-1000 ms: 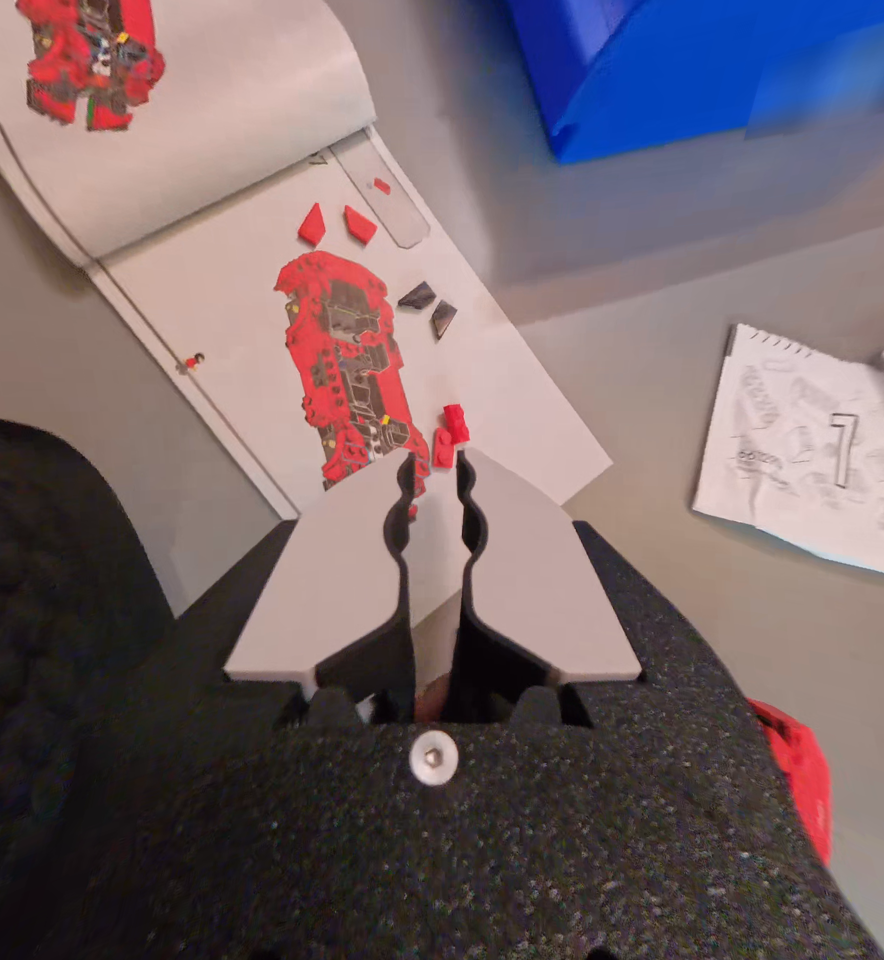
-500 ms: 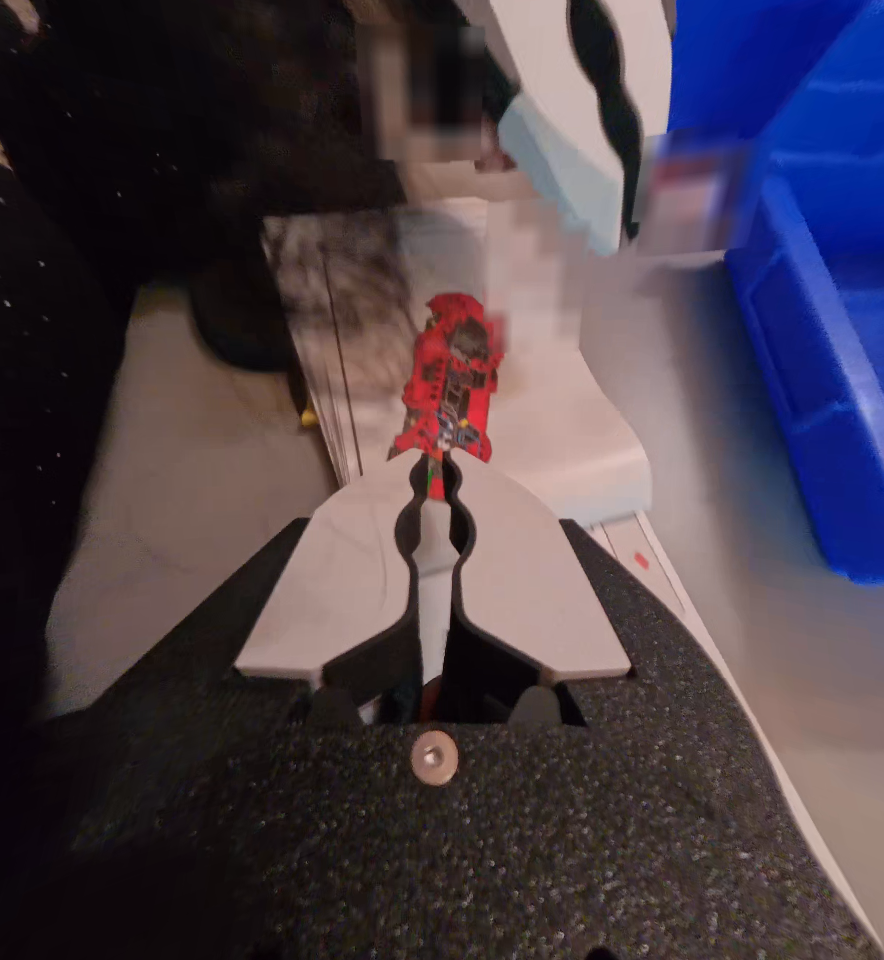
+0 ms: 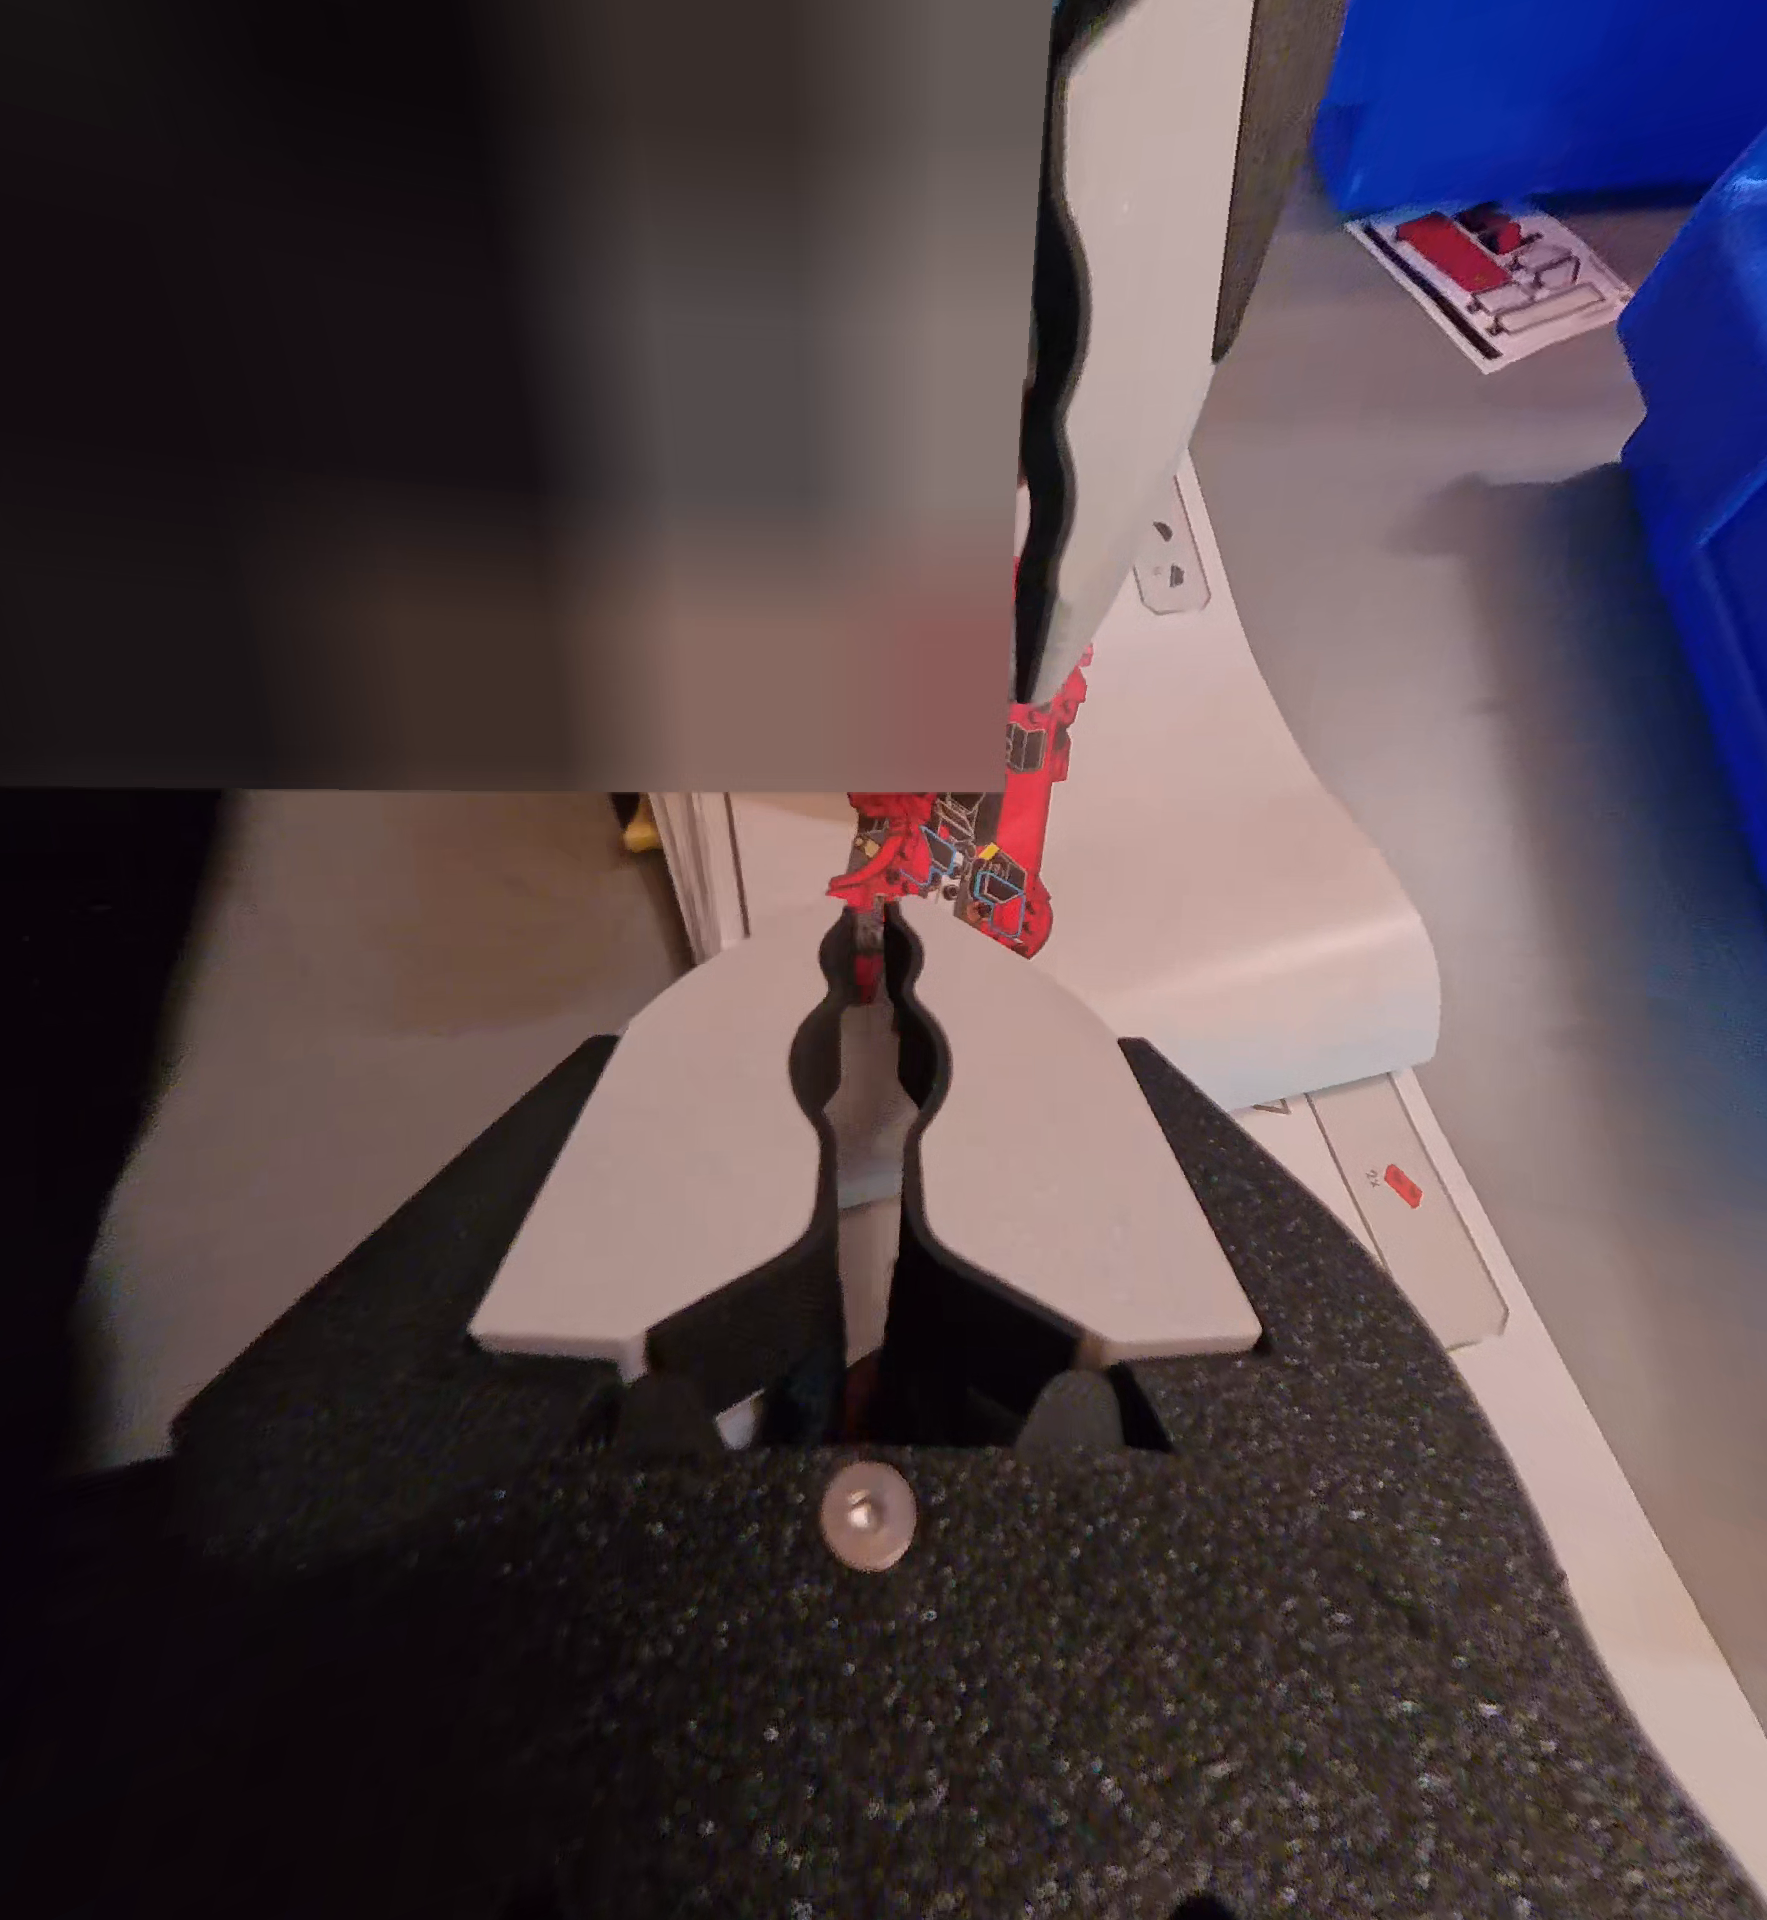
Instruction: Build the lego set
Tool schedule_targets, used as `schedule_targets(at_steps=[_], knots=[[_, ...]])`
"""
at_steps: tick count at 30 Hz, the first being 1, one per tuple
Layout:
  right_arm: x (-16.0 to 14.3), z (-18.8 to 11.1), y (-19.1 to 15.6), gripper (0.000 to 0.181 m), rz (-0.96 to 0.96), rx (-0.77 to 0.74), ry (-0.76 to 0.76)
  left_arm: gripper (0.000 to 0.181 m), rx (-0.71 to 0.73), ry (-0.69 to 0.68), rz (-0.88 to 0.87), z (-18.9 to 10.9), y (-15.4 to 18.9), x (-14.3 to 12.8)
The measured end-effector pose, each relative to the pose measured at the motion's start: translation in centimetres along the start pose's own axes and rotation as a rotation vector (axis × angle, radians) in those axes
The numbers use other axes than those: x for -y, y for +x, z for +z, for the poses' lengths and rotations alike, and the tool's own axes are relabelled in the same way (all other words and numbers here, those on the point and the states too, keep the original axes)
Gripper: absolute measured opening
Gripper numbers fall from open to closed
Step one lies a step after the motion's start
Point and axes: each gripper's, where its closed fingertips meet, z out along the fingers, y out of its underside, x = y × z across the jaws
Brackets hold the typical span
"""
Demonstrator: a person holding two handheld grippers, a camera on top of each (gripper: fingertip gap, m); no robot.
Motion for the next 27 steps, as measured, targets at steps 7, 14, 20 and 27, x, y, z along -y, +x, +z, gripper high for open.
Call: schedule_targets(at_steps=[7, 14, 20, 27], knots=[[-4.2, -8.4, 5.2, 0.005, 0.174, -0.139, -0.127, 0.006, 0.035, 0.042, -0.004, -0.4, -0.6, 0.7], [-4.9, -7.1, 7.0, 0.007, -0.008, -0.096, -0.245, 0.006, 0.059, 0.056, 0.0, -0.6, -1.0, 0.8], [-5.3, -5.0, 8.7, 0.01, -0.074, -0.02, -0.39, 0.007, 0.068, 0.053, 0.006, -0.6, -1.1, 0.7], [-4.5, -4.7, 6.1, 0.007, 0.103, -0.016, -0.316, 0.007, 0.076, 0.057, -0.003, -0.8, -1.3, 0.7]])
